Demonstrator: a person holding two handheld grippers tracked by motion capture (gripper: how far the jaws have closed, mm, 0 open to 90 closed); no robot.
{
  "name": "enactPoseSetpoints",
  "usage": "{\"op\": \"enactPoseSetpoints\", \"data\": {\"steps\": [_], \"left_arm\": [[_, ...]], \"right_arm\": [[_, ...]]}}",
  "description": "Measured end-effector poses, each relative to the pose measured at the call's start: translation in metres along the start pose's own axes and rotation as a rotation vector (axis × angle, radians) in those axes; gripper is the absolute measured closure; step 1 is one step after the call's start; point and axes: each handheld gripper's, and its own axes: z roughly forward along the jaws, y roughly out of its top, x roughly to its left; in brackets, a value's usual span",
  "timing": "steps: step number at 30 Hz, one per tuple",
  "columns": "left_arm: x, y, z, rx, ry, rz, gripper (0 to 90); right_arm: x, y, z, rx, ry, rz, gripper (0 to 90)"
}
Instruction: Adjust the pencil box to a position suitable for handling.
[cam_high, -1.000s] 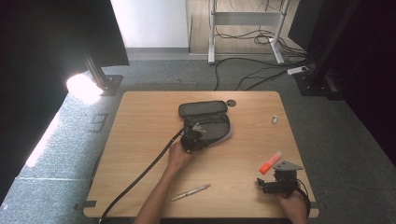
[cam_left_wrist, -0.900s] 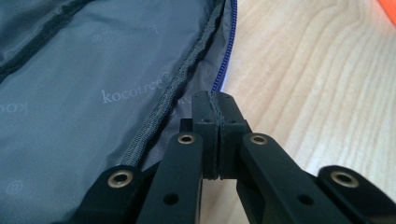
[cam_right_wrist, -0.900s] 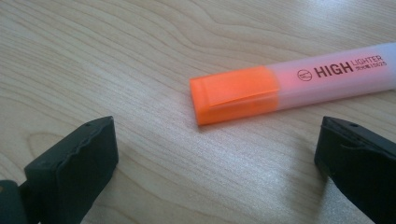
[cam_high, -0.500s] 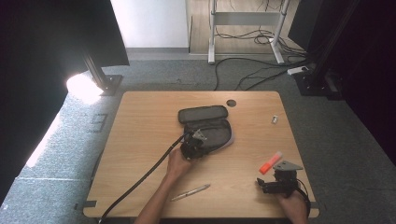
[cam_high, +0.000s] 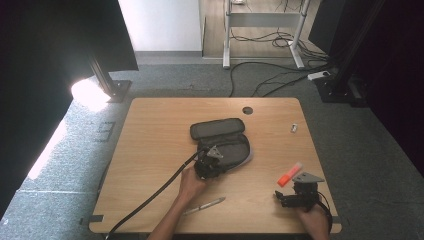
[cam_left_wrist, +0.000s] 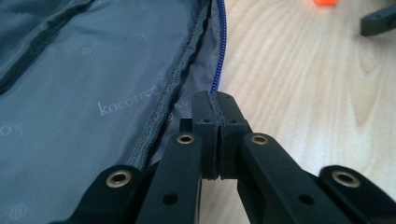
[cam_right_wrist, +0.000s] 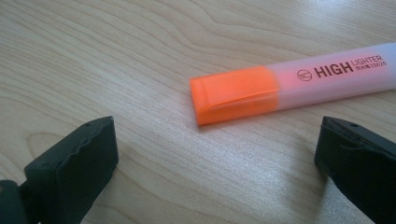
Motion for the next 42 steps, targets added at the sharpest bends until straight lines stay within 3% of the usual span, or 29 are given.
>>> {"op": "enactPoseSetpoints", "data": {"steps": [5, 25, 30, 35, 42], "left_arm": [[-0.011, -0.002, 0.002, 0.006, -0.010, 0.024, 88.0], [-0.043, -0.008, 0.005, 0.001, -0.096, 0.057, 86.4], [-0.044, -0.007, -0.001, -0.017, -0.096, 0.065, 69.4], [-0.040, -0.005, -0.015, -0.062, -0.097, 0.046, 53.7], [-0.031, -0.008, -0.039, -0.086, -0.017, 0.024, 32.9]], "right_arm": [[0.000, 0.000, 0.000, 0.000, 0.000, 0.000, 0.0], [0.000, 0.000, 0.000, 0.000, 0.000, 0.000, 0.0], [0.000, 0.000, 0.000, 0.001, 0.000, -0.001, 0.0], [0.000, 0.000, 0.000, 0.000, 0.000, 0.000, 0.0], [0.000, 0.000, 0.000, 0.000, 0.000, 0.000, 0.0]]}}
